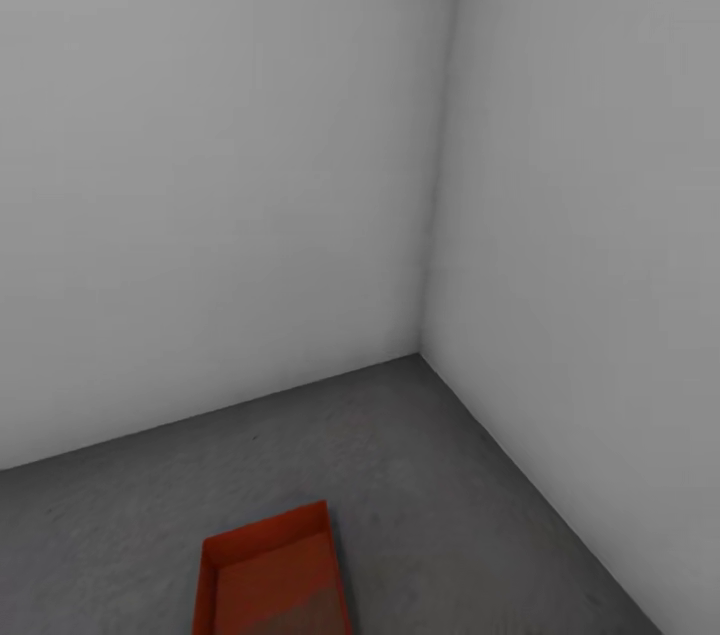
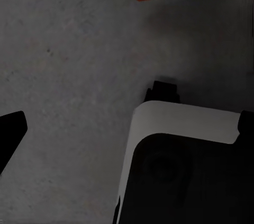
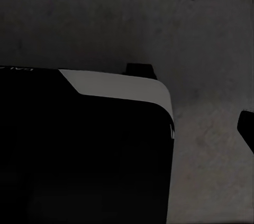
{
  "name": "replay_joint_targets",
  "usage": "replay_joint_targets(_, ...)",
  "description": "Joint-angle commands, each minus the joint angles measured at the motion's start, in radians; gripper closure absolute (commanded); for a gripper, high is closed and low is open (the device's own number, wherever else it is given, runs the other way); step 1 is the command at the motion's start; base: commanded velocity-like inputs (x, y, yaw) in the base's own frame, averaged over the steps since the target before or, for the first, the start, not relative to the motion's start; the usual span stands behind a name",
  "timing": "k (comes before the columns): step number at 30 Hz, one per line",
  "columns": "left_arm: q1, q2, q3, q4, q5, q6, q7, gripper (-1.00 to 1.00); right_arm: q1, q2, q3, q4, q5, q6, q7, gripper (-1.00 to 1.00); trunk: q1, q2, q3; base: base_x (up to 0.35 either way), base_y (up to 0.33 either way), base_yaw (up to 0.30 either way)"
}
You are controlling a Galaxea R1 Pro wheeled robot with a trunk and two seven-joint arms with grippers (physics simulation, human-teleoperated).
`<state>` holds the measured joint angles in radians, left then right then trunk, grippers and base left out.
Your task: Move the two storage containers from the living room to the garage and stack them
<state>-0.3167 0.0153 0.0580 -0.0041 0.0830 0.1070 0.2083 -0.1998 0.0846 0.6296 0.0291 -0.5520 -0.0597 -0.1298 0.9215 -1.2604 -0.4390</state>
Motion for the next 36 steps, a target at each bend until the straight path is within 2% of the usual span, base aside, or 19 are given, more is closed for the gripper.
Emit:
replay_joint_targets(1, -0.001, 0.000, 0.005, 0.000, 0.007, 0.002, 0.002, -1.00, -0.001, 0.001, 0.008, 0.003, -0.009, -0.005, -0.001, -1.00, 0.000, -0.001, 0.000, 0.000, 0.000, -0.230)
replay_joint_targets(17, 0.011, -0.006, 0.006, 0.000, 0.007, 0.002, 0.002, -1.00, -0.001, -0.003, 0.008, 0.003, -0.009, -0.006, 0.001, -1.00, 0.000, -0.001, 0.009, 0.000, 0.000, -0.230)
replay_joint_targets(29, 0.014, -0.007, 0.006, 0.000, 0.007, 0.001, 0.002, -1.00, 0.021, -0.006, 0.008, 0.003, -0.009, -0.029, 0.001, -1.00, 0.000, -0.001, 0.017, 0.000, 0.000, -0.228)
replay_joint_targets(36, 0.015, -0.008, 0.006, 0.000, 0.007, 0.000, 0.001, -1.00, 0.022, -0.006, 0.007, 0.003, -0.009, -0.030, 0.001, -1.00, 0.000, -0.001, 0.020, 0.000, 0.000, -0.059)
